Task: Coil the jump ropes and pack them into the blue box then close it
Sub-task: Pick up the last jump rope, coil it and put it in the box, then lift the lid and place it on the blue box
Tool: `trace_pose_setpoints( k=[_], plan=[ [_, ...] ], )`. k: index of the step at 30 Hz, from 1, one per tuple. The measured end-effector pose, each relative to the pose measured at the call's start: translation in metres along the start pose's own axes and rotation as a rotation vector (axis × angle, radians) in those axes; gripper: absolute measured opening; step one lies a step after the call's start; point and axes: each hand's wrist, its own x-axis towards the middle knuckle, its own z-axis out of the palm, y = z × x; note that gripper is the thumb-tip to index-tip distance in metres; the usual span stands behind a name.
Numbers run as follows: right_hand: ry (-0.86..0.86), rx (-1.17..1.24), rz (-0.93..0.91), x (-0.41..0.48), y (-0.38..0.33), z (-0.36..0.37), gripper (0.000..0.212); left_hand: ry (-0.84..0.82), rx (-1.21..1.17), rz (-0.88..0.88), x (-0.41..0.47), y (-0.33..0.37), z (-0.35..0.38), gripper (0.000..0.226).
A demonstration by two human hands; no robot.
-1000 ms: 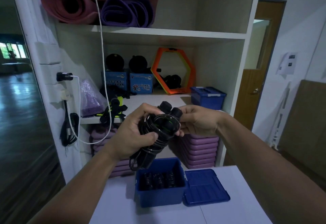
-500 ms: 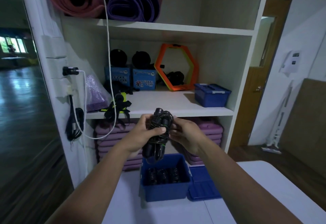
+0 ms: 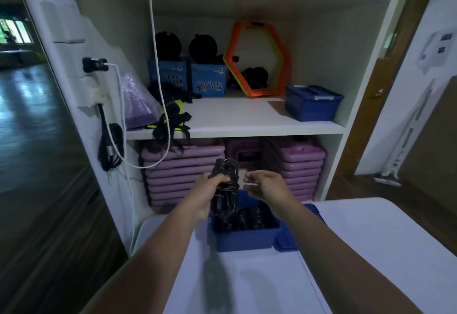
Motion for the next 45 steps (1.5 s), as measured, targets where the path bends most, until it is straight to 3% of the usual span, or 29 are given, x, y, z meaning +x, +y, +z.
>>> trace_pose_setpoints(
  k=[3,7,10,13,18,22,29,34,38,42,45],
  plan=[
    [0.062,-0.176,-0.042,0.021,0.024,-0.020,0.023,0.021,0.054,-0.009,0.019,-0.011,0.005,0.016],
    [0.091,-0.554,-0.080,0.055,0.062,-0.062,0.021,0.082,0.160,-0.054,0.056,-0.038,0.014,0.023],
    [0.080,-0.779,-0.042,0.081,0.091,-0.089,0.024,0.158,0.228,-0.095,0.086,-0.061,0.024,0.016],
    [0.029,-0.851,0.075,0.105,0.117,-0.110,0.021,0.197,0.316,-0.147,0.115,-0.082,0.036,0.019],
    [-0.017,-0.757,0.202,0.135,0.155,-0.132,0.027,0.238,0.451,-0.218,0.152,-0.113,0.053,0.013],
    [-0.053,-0.690,0.219,0.153,0.174,-0.143,0.029,0.283,0.474,-0.291,0.173,-0.138,0.064,0.031],
    [-0.080,-0.350,0.277,0.173,0.194,-0.158,0.024,0.299,0.589,-0.366,0.196,-0.167,0.076,0.024],
    [-0.096,-0.331,0.286,0.174,0.193,-0.159,0.023,0.271,0.805,-0.401,0.196,-0.157,0.077,0.042],
    [-0.143,-0.448,0.232,0.172,0.186,-0.164,0.025,0.267,0.995,-0.429,0.195,-0.148,0.085,0.053],
    [-0.095,-0.526,0.221,0.176,0.180,-0.183,0.031,0.363,1.154,-0.288,0.196,-0.136,0.100,0.065],
    [-0.026,-0.555,0.213,0.181,0.181,-0.207,0.030,0.390,1.180,-0.071,0.199,-0.123,0.128,0.046]
  ],
)
